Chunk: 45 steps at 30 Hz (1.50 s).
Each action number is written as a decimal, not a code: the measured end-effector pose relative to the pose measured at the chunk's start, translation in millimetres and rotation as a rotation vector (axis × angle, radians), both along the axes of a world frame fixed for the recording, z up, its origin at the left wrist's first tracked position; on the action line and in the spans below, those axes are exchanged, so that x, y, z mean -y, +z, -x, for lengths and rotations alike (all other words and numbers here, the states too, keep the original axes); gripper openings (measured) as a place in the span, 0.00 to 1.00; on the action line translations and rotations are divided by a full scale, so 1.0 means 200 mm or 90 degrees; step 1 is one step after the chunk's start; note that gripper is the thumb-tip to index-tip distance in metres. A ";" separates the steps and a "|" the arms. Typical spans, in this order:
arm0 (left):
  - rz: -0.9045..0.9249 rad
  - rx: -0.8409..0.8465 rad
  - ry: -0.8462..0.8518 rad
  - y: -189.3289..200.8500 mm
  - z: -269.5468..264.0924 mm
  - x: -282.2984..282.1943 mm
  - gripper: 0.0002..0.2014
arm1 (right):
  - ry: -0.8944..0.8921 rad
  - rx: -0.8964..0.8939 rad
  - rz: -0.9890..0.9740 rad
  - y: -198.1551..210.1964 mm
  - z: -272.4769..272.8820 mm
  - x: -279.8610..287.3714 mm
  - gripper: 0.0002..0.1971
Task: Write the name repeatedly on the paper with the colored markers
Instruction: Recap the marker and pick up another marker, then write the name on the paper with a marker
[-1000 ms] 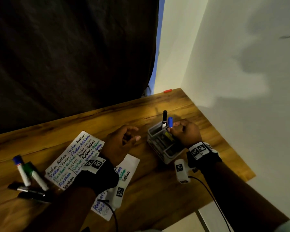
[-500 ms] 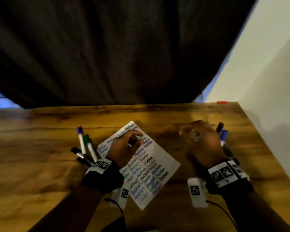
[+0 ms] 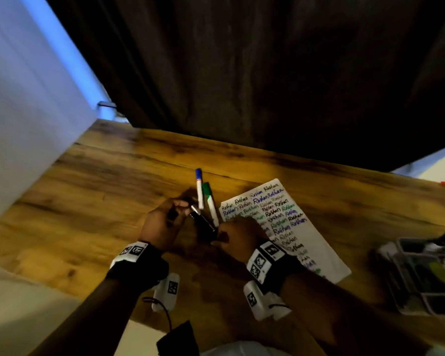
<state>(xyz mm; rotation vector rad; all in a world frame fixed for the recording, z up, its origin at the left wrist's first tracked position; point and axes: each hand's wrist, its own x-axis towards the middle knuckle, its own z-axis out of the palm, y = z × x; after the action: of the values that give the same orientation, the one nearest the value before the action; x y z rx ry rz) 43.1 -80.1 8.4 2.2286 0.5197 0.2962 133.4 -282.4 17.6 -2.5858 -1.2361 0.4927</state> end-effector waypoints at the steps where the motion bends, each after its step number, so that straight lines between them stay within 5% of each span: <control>1: -0.006 -0.004 0.001 0.00 0.01 -0.01 0.08 | 0.003 0.013 0.045 -0.01 0.01 -0.03 0.21; 5: 0.013 -0.013 0.013 -0.01 0.02 -0.04 0.08 | -0.021 0.044 0.105 -0.10 0.02 -0.10 0.21; 11: -0.047 -0.002 0.032 -0.01 0.00 -0.06 0.14 | -0.028 -0.011 -0.013 -0.02 0.00 0.00 0.17; 18: -0.126 -0.096 -0.243 0.14 -0.11 0.17 0.35 | -0.078 -0.034 -0.150 0.15 -0.10 0.30 0.13; 24: -0.195 -0.007 -0.324 0.12 -0.24 0.47 0.13 | -0.234 -0.108 -0.280 0.26 -0.10 0.60 0.09; 27: -0.118 -0.001 -0.358 0.11 -0.26 0.63 0.13 | -0.320 -0.164 -0.353 0.27 -0.06 0.72 0.09; 31: -0.196 0.019 -0.478 0.09 -0.29 0.79 0.13 | -0.388 -0.260 -0.434 0.23 0.01 0.81 0.08; 35: -0.188 -0.033 -0.571 0.11 -0.30 0.90 0.13 | -0.340 -0.337 -0.477 0.19 0.06 0.83 0.06; 39: -0.165 0.001 -0.650 0.11 -0.29 0.91 0.10 | -0.327 -0.391 -0.521 0.19 0.08 0.85 0.20; 45: -0.223 -0.009 -0.636 0.12 -0.30 0.94 0.14 | -0.284 -0.424 -0.561 0.21 0.08 0.90 0.23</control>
<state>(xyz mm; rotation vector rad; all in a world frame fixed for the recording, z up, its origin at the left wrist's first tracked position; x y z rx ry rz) 103.0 -267.7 33.1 2.5201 -0.7057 -0.1714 117.7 -461.5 59.6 -1.6452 -0.4520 0.4966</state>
